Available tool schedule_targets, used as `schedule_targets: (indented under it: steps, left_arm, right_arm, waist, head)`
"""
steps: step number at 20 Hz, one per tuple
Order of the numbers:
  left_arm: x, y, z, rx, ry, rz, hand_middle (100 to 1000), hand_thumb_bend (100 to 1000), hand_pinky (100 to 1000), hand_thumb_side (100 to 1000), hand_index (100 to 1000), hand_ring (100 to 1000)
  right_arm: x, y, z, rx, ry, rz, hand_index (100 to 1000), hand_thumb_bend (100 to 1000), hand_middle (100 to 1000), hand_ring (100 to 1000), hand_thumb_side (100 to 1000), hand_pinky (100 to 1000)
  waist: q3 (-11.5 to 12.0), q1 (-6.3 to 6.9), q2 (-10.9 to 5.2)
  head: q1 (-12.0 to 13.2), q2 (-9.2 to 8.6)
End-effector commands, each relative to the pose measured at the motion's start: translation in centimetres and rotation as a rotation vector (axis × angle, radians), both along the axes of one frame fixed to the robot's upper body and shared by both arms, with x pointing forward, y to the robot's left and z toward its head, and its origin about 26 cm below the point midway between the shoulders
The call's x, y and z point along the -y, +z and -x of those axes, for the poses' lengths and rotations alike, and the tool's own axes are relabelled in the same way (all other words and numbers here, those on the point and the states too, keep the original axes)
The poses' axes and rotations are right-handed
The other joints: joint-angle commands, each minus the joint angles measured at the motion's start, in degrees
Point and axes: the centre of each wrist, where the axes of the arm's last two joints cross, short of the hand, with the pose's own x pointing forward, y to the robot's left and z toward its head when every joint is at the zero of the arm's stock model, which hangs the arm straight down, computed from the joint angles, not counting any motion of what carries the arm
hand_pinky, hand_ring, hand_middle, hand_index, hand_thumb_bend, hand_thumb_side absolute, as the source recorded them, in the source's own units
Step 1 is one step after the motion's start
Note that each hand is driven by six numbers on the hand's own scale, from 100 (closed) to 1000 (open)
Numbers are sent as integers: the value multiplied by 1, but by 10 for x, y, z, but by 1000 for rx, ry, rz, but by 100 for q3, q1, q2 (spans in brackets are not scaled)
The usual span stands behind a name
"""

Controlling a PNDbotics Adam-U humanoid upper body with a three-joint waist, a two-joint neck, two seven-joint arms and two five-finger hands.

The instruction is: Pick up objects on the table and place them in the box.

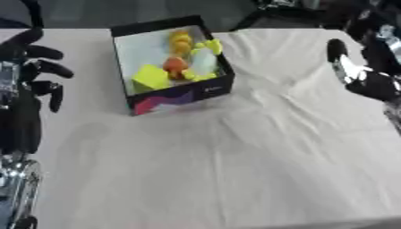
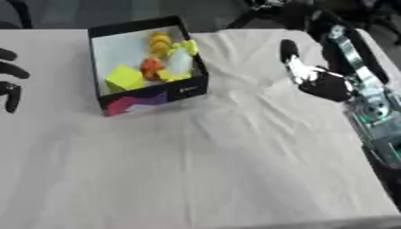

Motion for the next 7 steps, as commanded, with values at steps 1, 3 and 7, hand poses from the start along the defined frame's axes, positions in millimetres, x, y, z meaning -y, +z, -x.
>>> schedule_targets:
  steps: [1, 3, 7]
  left_arm:
    - [-8, 2, 0, 10, 38, -14, 551, 100, 100, 820, 808, 494]
    - [-10, 0, -1, 2, 55, -14, 551, 100, 100, 820, 808, 495]
    - [-15, -6, -1, -19, 86, -17, 551, 100, 100, 822, 807, 497]
  right_arm:
    - [-5, -13, 12, -2, -26, -65, 850, 100, 700, 785, 470, 819]
    - [-7, -28, 19, -35, -47, -103, 847, 100, 698, 783, 470, 818]
    - [-14, -53, 31, -117, -120, -216, 790, 100, 649, 750, 497, 804]
  waist:
    - [-85, -73, -145]
    - [-146, -71, -135]
    - [-268, -48, -173]
  head:
    - [234, -11]
    - [310, -11]
    - [484, -11]
